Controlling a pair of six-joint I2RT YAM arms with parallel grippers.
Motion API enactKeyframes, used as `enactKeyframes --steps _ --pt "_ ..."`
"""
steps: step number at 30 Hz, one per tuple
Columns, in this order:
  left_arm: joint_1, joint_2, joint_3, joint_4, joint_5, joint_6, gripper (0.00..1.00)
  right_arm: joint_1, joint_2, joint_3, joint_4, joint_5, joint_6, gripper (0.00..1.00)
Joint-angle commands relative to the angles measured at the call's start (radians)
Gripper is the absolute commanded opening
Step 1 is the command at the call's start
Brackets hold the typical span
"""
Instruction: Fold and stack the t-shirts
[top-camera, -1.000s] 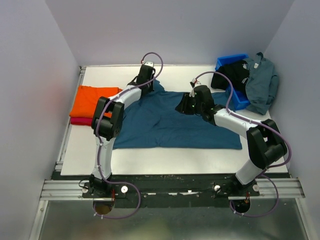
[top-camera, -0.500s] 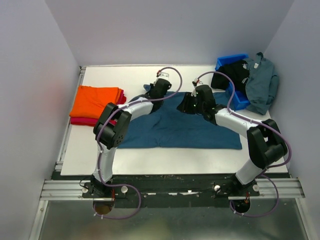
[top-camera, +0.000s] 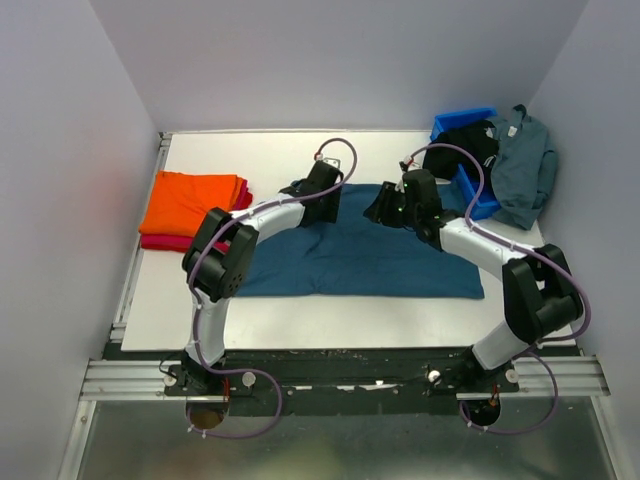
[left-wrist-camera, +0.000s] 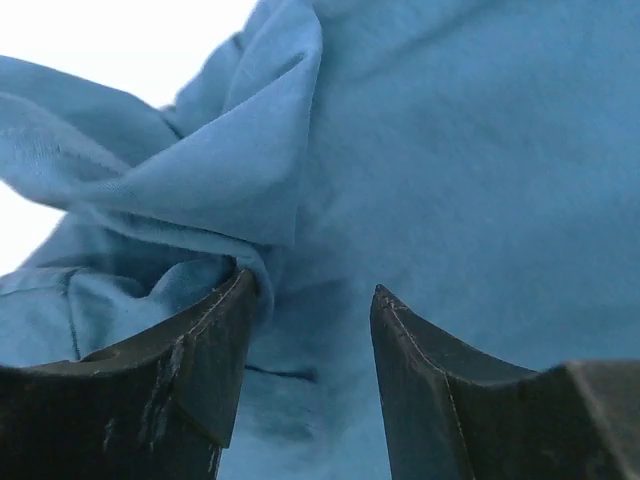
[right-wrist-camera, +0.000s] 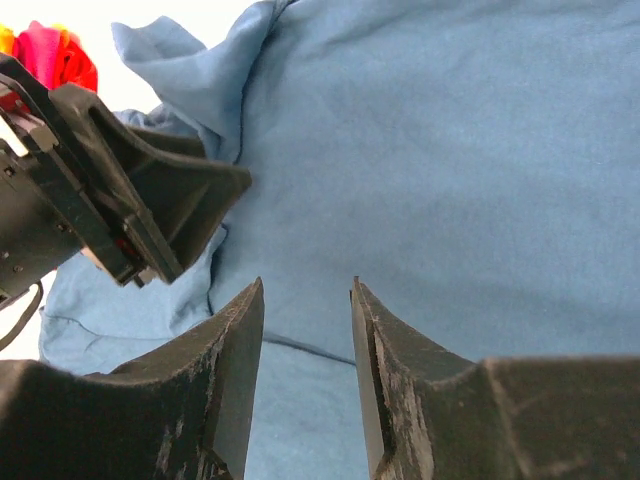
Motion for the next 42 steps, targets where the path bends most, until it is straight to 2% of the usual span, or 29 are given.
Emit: enactKeyframes --steps 1,6,12,17,22,28,31,34,36,39,42 --pt "0.041 -0.050 0.009 -0.081 0.306 -0.105 0.62 -0.011 -0.037 -0.024 -0.018 0.033 0.013 0.49" --pt "0.089 -0.136 0.041 -0.068 0.273 -0.081 0.64 -0.014 -0.045 -0.026 -0.015 0.030 0.015 0.49" --pt "0.184 -0.138 0.114 -0.062 0.343 -0.087 0.64 -0.015 -0.037 -0.024 -0.015 0.021 0.015 0.49" --pt "0.255 -0.030 0.228 -0.120 0.313 -0.097 0.67 -0.017 -0.025 -0.017 -0.013 0.007 0.015 0.49" --pt "0.270 0.079 0.309 -0.177 0.291 -0.094 0.71 -0.020 -0.017 -0.013 -0.013 0.002 0.015 0.49" --pt "0.279 0.168 0.369 -0.251 0.273 -0.136 0.67 -0.021 -0.009 -0.013 -0.013 -0.001 0.016 0.49" --pt "0.279 0.179 0.374 -0.250 0.303 -0.140 0.55 -0.023 -0.005 -0.010 -0.013 -0.004 0.016 0.49" --pt "0.279 0.136 0.325 -0.191 0.322 -0.137 0.24 -0.023 0.000 -0.007 -0.013 -0.008 0.018 0.49" --pt "0.276 0.096 0.294 -0.150 0.316 -0.119 0.09 -0.023 0.001 -0.007 -0.013 -0.010 0.018 0.49" --pt "0.273 0.047 0.271 -0.118 0.314 -0.096 0.00 -0.023 0.003 -0.007 -0.013 -0.008 0.016 0.48" --pt "0.270 0.022 0.282 -0.127 0.319 -0.088 0.00 -0.023 0.003 -0.006 -0.013 -0.008 0.016 0.48"
